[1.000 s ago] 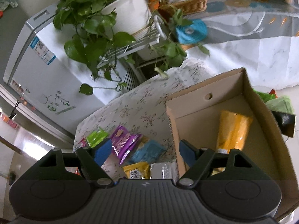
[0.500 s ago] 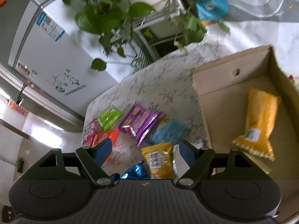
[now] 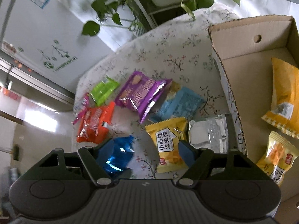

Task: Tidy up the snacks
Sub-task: 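Grasp the blue foil bag with the left tool while the right tool grasps the yellow square packet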

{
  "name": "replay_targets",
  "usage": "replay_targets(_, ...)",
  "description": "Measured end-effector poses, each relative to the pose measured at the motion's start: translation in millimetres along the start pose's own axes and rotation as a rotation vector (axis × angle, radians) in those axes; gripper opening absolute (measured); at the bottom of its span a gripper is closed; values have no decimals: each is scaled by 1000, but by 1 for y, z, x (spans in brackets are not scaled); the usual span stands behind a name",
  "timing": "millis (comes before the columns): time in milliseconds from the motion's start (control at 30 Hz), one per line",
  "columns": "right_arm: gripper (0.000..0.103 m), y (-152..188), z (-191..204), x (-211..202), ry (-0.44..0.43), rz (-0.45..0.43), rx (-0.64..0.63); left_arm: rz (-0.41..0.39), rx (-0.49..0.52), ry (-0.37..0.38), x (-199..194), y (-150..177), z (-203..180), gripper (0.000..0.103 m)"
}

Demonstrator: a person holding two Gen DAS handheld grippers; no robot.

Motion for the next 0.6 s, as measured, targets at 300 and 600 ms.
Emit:
replay_targets(300,76,0,0,30,138,17,-43,-13,-52,-1,-10,0,26,59)
replay_targets(600,71,7,16,48,163,57,-108,0,-57,72,-21,8,36,65)
Point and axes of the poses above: each gripper's, at about its wrist camera, not at the fingertips, and x roughly the way its jaws point, z to its left, y to its underside, the point moved 4 cm from there along x, roughly the way its jaws point, and after that the axes turned 2 degrees about z, right-handed, at the moved point
